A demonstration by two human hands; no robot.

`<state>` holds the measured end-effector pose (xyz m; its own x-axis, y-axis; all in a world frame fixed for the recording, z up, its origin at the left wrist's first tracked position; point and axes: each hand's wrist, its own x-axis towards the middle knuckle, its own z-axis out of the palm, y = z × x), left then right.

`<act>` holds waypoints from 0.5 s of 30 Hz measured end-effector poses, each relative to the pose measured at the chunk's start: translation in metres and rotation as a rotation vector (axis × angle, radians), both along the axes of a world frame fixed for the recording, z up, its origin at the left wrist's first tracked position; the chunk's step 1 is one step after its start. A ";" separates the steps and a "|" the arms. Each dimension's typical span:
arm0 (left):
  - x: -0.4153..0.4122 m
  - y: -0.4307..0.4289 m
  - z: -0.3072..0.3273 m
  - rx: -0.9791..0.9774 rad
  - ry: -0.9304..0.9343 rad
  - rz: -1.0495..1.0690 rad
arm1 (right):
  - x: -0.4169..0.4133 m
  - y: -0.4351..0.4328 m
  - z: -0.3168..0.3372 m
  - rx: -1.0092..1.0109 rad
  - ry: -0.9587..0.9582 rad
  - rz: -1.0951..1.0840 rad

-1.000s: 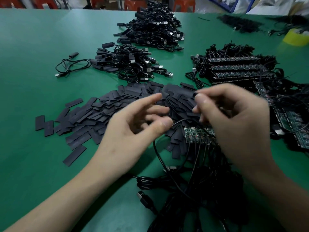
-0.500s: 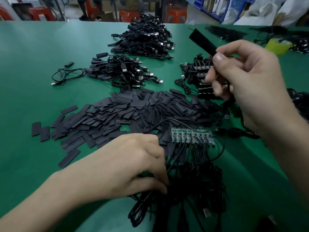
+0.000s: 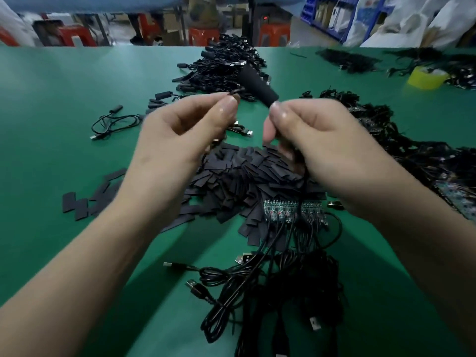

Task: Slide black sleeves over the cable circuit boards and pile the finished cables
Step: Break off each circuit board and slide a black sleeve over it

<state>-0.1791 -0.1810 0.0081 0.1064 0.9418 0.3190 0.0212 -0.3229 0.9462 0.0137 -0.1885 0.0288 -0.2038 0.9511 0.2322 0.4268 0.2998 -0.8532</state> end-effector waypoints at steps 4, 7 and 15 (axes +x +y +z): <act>0.008 0.001 -0.014 0.030 0.326 -0.106 | -0.021 0.011 0.009 -0.004 0.285 0.026; 0.014 0.004 -0.019 0.015 0.162 -0.166 | -0.038 0.020 0.007 0.156 0.174 -0.054; 0.008 0.018 -0.031 0.003 0.018 -0.255 | -0.045 0.023 -0.008 0.173 0.168 -0.155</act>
